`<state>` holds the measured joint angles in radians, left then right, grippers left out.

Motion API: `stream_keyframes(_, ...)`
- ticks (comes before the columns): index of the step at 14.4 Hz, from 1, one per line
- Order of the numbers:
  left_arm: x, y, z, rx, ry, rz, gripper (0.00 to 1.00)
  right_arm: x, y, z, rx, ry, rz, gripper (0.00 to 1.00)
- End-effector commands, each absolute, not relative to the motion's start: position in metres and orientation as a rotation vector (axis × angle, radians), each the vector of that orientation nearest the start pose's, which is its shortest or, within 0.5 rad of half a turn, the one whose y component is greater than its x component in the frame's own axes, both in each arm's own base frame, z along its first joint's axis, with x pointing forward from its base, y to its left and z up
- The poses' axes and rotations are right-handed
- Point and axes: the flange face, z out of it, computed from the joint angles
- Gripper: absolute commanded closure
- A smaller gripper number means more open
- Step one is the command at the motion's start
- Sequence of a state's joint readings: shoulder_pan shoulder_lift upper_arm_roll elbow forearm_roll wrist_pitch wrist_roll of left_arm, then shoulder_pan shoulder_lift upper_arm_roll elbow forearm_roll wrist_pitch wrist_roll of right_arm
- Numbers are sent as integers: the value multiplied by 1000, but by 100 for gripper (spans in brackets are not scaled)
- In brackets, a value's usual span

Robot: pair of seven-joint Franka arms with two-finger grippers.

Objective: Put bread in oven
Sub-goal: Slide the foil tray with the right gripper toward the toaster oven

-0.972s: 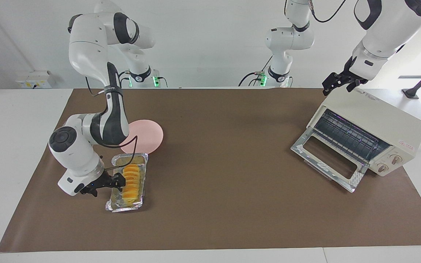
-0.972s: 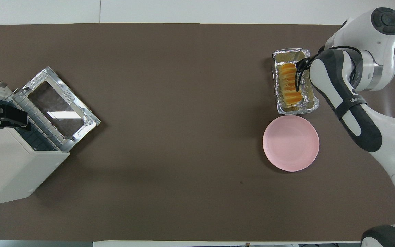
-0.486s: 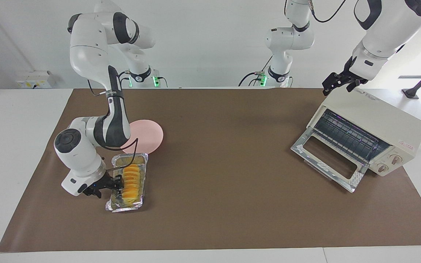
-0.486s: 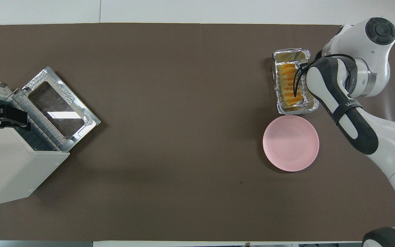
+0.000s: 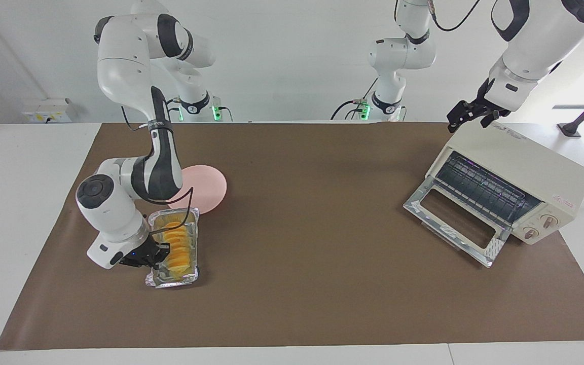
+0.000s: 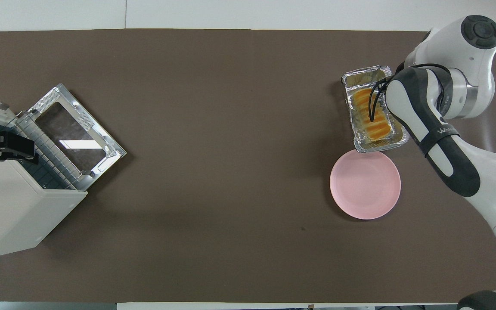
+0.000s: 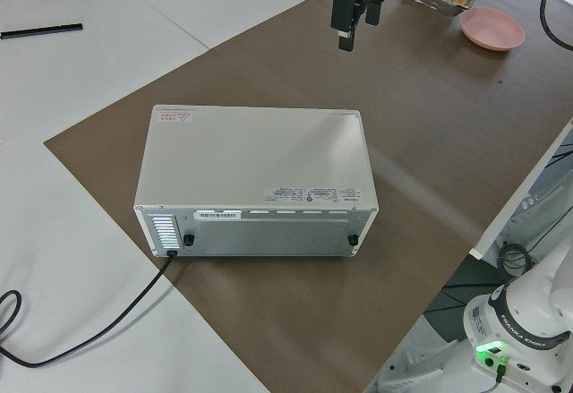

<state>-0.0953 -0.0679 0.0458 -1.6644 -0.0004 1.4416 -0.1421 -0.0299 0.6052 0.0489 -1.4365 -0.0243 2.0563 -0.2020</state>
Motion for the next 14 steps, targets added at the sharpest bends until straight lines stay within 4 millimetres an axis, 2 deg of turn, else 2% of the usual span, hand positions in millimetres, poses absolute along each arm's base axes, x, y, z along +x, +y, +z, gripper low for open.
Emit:
stream_keyframes(1, 510, -22, 609, -3136, -152, 246, 0, 715, 49, 397, -3064, -308, 52, 100)
stream_keyframes(3, 510, -22, 609, -3136, -152, 246, 0, 709, 130, 432, -3031, -148, 45, 100)
stream_keyframes(4, 510, -22, 609, -3136, -152, 246, 0, 703, 172, 440, -3027, -109, 25, 100)
stream_keyframes(6, 510, -22, 609, -3136, -152, 246, 0, 676, 281, 439, -2993, -56, -60, 100)
stream_keyframes(8, 510, -22, 609, -3136, -152, 246, 0, 645, 346, 415, -3001, -8, -59, 100)
stream_keyframes(9, 510, -22, 609, -3136, -152, 246, 0, 636, 367, 403, -3000, -6, -65, 100)
stream_keyframes(10, 510, -22, 609, -3136, -152, 246, 0, 629, 376, 385, -3001, -13, -69, 100)
stream_keyframes(11, 510, -22, 609, -3136, -152, 246, 0, 621, 380, 368, -3000, -22, -76, 100)
stream_keyframes(14, 510, -22, 609, -3136, -152, 246, 0, 589, 386, 340, -2999, -61, -100, 100)
